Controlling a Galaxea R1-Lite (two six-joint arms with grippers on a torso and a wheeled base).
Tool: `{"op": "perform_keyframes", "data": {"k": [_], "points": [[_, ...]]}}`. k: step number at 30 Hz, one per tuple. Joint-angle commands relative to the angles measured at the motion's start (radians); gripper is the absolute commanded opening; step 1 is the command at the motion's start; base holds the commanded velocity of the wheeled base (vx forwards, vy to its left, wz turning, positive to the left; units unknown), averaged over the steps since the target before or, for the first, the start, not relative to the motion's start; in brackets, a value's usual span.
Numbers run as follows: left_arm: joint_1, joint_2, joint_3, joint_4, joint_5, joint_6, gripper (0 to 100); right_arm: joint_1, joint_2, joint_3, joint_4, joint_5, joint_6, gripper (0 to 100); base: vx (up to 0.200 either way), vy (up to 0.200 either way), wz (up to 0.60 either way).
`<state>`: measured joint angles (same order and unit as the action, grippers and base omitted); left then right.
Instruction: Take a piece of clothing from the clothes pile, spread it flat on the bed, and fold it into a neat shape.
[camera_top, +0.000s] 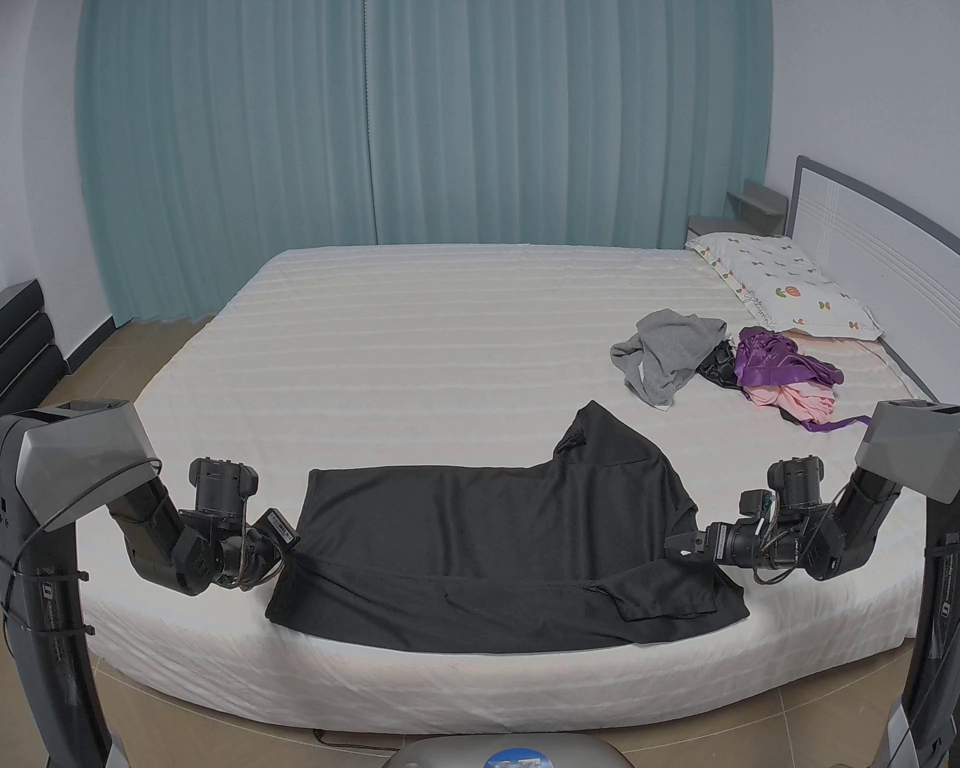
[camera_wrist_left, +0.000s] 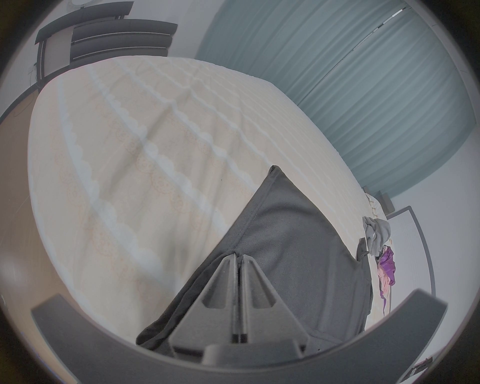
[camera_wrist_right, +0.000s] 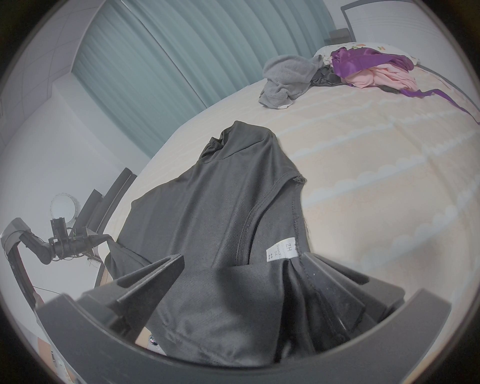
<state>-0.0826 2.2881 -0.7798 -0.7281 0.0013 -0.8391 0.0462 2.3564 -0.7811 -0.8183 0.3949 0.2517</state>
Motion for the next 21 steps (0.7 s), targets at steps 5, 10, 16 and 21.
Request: {"op": "perform_keyframes", "data": {"k": [5, 10, 16, 21], "points": [[-0.002, -0.002, 0.008, -0.001, -0.001, 0.000, 0, -0.002, 0.069, -0.037, -0.001, 0.013, -0.045, 100, 0.000, 0.000, 0.00], [-0.002, -0.002, 0.008, -0.001, -0.001, 0.000, 0, -0.014, 0.058, -0.023, -0.001, 0.041, -0.057, 0, 0.000, 0.000, 0.00], [-0.002, -0.004, 0.011, -0.001, -0.001, 0.000, 0, -0.051, 0.046, 0.011, -0.010, 0.067, -0.083, 0, 0.000, 0.000, 0.00], [-0.002, -0.007, 0.017, -0.001, 0.000, 0.000, 0, -0.057, 0.035, 0.025, -0.012, 0.087, -0.075, 0, 0.000, 0.000, 0.00]]}}
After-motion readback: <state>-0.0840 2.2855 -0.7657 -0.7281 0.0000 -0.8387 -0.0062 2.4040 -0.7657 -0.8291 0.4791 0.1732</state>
